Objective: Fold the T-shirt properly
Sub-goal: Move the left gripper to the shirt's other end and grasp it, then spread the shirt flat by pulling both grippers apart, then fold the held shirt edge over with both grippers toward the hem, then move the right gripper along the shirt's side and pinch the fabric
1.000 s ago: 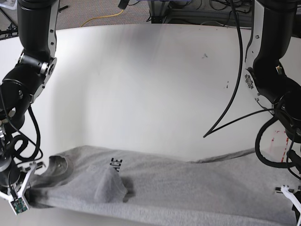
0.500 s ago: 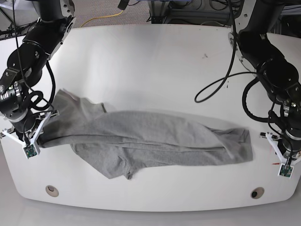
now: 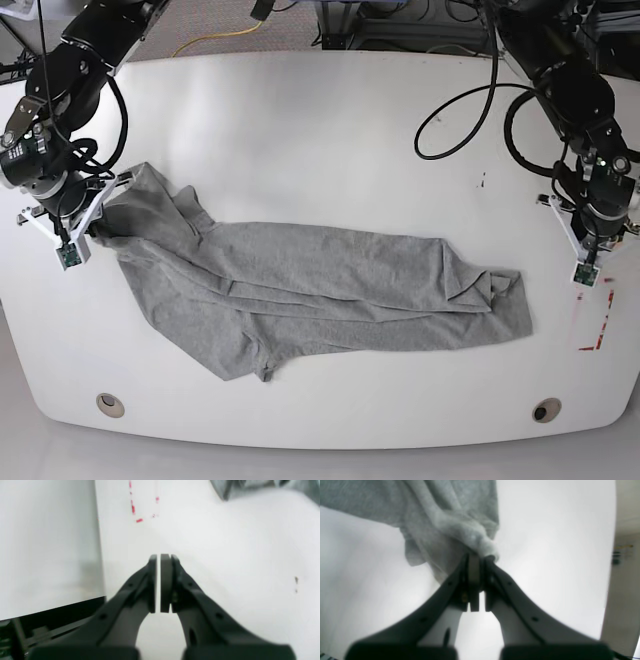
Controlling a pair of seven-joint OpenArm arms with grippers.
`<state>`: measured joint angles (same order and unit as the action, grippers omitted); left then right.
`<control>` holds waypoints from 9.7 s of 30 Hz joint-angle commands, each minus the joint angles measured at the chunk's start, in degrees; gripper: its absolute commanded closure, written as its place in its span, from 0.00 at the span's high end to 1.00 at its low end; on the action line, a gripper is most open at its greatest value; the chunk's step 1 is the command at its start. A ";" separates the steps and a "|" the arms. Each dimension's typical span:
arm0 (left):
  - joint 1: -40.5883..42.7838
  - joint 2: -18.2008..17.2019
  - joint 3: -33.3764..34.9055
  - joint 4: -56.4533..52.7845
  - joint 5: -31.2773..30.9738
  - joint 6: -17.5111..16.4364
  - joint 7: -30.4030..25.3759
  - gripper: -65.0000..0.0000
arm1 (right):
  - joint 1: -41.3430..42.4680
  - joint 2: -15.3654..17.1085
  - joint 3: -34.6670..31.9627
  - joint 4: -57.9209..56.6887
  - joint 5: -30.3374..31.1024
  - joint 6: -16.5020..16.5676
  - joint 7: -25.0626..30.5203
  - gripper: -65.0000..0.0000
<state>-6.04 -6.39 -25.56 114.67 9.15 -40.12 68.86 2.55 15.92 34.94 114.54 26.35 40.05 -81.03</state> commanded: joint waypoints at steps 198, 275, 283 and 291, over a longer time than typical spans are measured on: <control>-7.63 -4.64 -6.39 -28.91 -0.31 0.12 -13.26 0.68 | -10.33 -9.29 13.02 -14.81 18.62 -0.05 2.57 0.94; 7.41 -6.93 -6.39 -20.21 -0.22 0.12 -16.16 0.60 | 4.88 -3.75 -0.08 -27.29 34.00 -0.05 1.61 0.00; 7.67 -6.93 -6.57 -20.21 -0.31 0.12 -16.16 0.60 | 9.72 -2.08 -7.11 -34.15 33.92 -0.05 5.91 0.00; 7.76 -6.93 -6.75 -20.21 -0.31 0.12 -16.24 0.60 | 11.56 1.70 -8.61 -39.42 33.92 -0.05 8.99 0.00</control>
<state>2.24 -12.43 -31.99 93.47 8.99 -40.32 53.15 12.40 16.14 26.26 74.96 58.76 39.90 -73.47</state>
